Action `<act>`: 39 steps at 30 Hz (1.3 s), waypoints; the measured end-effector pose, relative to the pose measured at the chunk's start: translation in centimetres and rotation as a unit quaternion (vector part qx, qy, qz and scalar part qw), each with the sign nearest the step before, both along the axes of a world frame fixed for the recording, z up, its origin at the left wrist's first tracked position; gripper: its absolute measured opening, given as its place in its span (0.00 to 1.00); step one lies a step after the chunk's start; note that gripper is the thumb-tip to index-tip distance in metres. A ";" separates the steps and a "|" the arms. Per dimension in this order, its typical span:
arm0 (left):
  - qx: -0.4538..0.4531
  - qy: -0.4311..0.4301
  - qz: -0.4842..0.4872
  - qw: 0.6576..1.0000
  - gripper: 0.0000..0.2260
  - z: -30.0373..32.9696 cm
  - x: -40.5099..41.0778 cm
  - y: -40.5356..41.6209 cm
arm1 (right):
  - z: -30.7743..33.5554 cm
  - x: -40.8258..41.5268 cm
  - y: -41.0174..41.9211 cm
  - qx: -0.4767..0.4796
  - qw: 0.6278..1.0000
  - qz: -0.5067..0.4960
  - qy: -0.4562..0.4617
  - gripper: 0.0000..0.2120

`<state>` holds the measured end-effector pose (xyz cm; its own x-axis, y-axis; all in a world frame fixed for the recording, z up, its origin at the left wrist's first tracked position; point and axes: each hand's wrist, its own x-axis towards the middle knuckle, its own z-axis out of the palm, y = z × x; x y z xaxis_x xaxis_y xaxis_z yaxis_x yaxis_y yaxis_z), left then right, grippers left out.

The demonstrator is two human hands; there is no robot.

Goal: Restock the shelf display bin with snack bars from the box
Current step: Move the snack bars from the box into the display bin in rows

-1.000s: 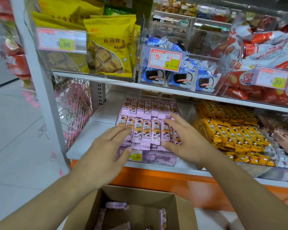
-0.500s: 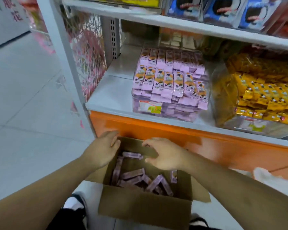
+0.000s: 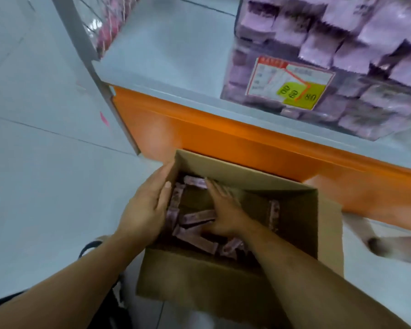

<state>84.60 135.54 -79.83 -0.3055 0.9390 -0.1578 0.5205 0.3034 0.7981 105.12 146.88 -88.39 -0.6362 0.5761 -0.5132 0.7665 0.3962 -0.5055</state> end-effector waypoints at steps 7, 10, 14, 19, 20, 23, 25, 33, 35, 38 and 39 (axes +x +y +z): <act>-0.013 -0.007 0.000 1.000 0.21 -0.6 -0.2 0.0 | -0.8 -1.0 -0.7 0.022 0.998 0.028 -0.059 0.66; -0.013 -0.001 -0.004 1.000 0.21 -0.7 -0.3 -0.1 | -0.8 -0.5 -0.8 0.012 0.999 0.025 -0.035 0.62; -0.014 -0.008 0.000 1.000 0.21 -0.8 -0.3 -0.2 | -1.0 0.1 -0.4 -0.035 0.999 0.023 -0.009 0.58; -0.010 -0.007 -0.001 1.000 0.22 -1.0 -0.3 -0.1 | -2.2 0.5 -2.0 -0.020 0.996 0.083 -0.029 0.57; -0.010 -0.007 -0.002 1.000 0.22 -1.0 -0.4 -0.1 | -2.3 0.4 -1.8 -0.017 0.997 0.068 -0.012 0.54; -0.008 -0.006 -0.005 1.000 0.22 -1.1 -0.4 0.0 | -1.9 0.1 -1.0 -0.013 0.998 0.018 0.054 0.40; -0.004 -0.003 -0.004 1.000 0.22 -1.0 -0.3 0.0 | -1.7 0.1 -0.5 -0.023 0.997 -0.014 0.067 0.41; 0.001 0.001 -0.004 1.000 0.22 -1.0 -0.3 0.0 | -2.2 -1.3 -1.2 0.082 0.992 0.078 -0.059 0.63; 0.003 0.000 -0.005 1.000 0.22 -1.1 -0.3 0.0 | -2.4 -1.3 -1.1 0.099 0.992 0.057 -0.042 0.57; -0.004 0.004 -0.004 1.000 0.22 -1.2 -0.3 0.0 | -2.5 -0.8 -0.8 0.095 0.995 0.033 -0.003 0.51; -0.005 0.006 -0.005 1.000 0.22 -1.3 -0.3 0.0 | -2.5 -0.7 -0.7 0.092 0.995 0.033 0.011 0.48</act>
